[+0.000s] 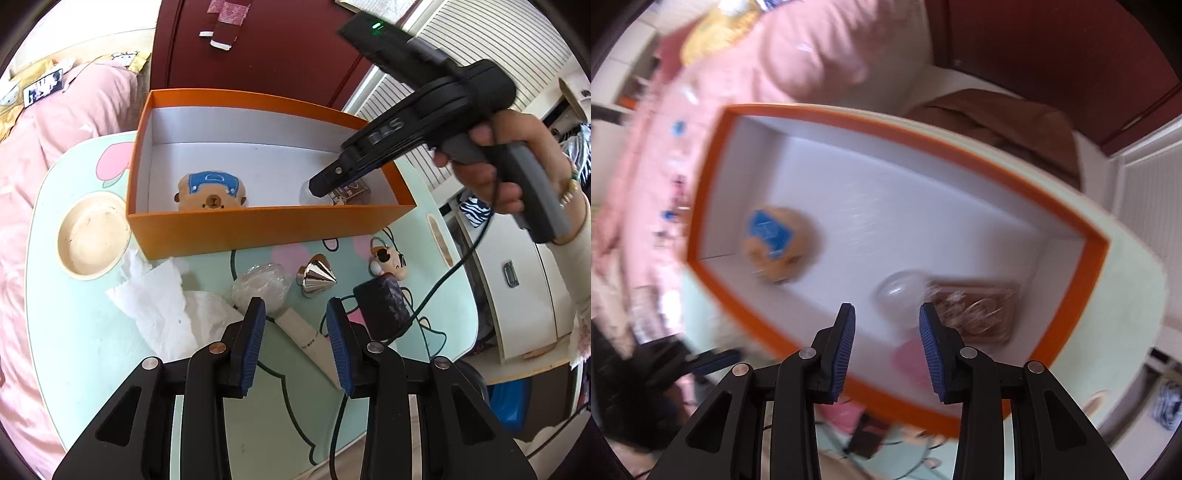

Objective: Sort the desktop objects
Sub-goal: 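Grasp the clear heart-shaped item with the right tool while the left tool reaches into the box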

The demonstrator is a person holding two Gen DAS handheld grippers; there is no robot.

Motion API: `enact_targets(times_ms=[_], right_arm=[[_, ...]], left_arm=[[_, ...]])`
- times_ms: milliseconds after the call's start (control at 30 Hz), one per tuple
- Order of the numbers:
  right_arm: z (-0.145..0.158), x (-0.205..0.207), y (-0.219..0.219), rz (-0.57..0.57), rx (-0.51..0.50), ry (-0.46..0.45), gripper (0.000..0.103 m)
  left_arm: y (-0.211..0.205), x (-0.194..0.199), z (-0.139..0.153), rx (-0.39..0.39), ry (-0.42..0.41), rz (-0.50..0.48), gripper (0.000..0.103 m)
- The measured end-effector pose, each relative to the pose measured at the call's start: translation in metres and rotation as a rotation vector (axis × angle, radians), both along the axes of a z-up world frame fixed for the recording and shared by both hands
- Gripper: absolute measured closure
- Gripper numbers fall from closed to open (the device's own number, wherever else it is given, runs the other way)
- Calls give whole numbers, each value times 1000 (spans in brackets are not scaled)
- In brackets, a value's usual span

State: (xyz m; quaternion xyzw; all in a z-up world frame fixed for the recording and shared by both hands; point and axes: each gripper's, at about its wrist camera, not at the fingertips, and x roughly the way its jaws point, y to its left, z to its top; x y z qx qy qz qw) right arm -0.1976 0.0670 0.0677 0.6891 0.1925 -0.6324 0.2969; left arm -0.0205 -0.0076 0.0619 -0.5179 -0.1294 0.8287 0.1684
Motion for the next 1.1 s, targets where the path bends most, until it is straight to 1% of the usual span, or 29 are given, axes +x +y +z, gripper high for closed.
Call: enact_targets(times_ms=[33, 133, 233, 267, 367, 400, 467, 500, 567, 700, 800, 933, 1100], right_arm=[[-2, -1, -3, 9, 24, 16, 67], [-3, 1, -12, 48, 65, 28, 67], [0, 8, -19, 98, 93, 57, 65], [1, 12, -23, 122, 88, 47, 65], [-7, 16, -24, 121, 123, 17, 65], [-10, 17, -25, 130, 149, 43, 66], [-20, 16, -24, 120, 179, 25, 65], [-20, 16, -23, 118, 171, 21, 62], [-19, 16, -23, 122, 159, 19, 62], [-15, 19, -20, 124, 152, 30, 67], [-11, 21, -17, 121, 139, 34, 67], [-2, 21, -11, 93, 74, 29, 67], [24, 22, 4, 35, -49, 43, 67]], left_arm=[[-1, 0, 0, 3, 0, 2, 67], [-3, 1, -1, 8, 1, 7, 67], [-3, 0, -1, 17, 3, 9, 67], [-3, 0, 0, 18, 2, 9, 67], [-4, 1, 1, 23, 3, 7, 67], [-4, 1, 2, 24, 6, 5, 67], [-5, 3, 3, 25, 10, 4, 67], [-6, 3, 3, 26, 9, 6, 67], [-8, 4, 2, 27, 7, 14, 67], [-10, 4, 2, 29, 5, 24, 67], [-11, 6, 3, 28, 9, 27, 67], [-15, 4, 12, 26, 22, 25, 67], [-20, -8, 41, 43, 72, 2, 67]])
